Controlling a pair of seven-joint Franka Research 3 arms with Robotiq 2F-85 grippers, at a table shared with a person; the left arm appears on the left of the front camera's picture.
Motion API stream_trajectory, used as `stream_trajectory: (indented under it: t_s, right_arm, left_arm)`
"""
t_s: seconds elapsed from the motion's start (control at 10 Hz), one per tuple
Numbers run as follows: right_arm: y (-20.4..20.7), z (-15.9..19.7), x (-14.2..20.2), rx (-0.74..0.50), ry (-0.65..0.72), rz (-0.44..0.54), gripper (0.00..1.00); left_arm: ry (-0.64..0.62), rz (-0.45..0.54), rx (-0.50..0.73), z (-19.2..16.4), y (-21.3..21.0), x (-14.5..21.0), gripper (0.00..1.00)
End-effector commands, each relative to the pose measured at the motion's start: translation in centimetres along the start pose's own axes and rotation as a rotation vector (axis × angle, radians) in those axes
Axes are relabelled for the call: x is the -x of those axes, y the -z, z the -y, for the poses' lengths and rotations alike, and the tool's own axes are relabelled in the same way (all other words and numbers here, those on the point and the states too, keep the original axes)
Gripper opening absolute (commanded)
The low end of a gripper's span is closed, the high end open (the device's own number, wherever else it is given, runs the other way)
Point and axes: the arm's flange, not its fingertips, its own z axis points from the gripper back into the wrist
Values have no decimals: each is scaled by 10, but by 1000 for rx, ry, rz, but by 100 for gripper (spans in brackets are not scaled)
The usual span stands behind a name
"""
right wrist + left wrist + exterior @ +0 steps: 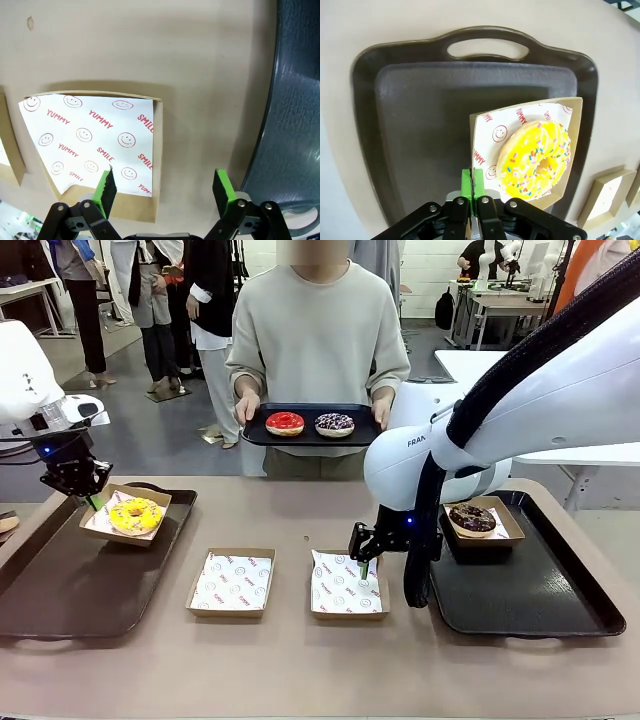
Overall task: Individually package the donuts and arrange them on the tray.
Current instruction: Place the picked Paper togo box on the Handle tray while simultaneously picking up another Paper togo box from the table with the other hand.
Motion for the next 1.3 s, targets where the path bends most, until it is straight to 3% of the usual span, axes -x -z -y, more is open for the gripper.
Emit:
stream_trajectory:
  t_s: [0.0, 1.0, 1.1, 1.2]
  right_arm:
    - [2, -3, 3, 36, 11, 28, 100]
    - [16, -2, 0, 38, 3, 17, 100]
    - [16, -2, 0, 34, -9, 14, 76]
    - [16, -2, 1, 32, -12, 13, 41]
  left_arm:
    - [-17, 13, -80, 4, 1, -4, 1]
    - [-47, -8, -122, 8, 9, -10, 1]
    - [-49, -13, -129, 8, 10, -10, 1]
    - [-56, -18, -132, 7, 10, -11, 1]
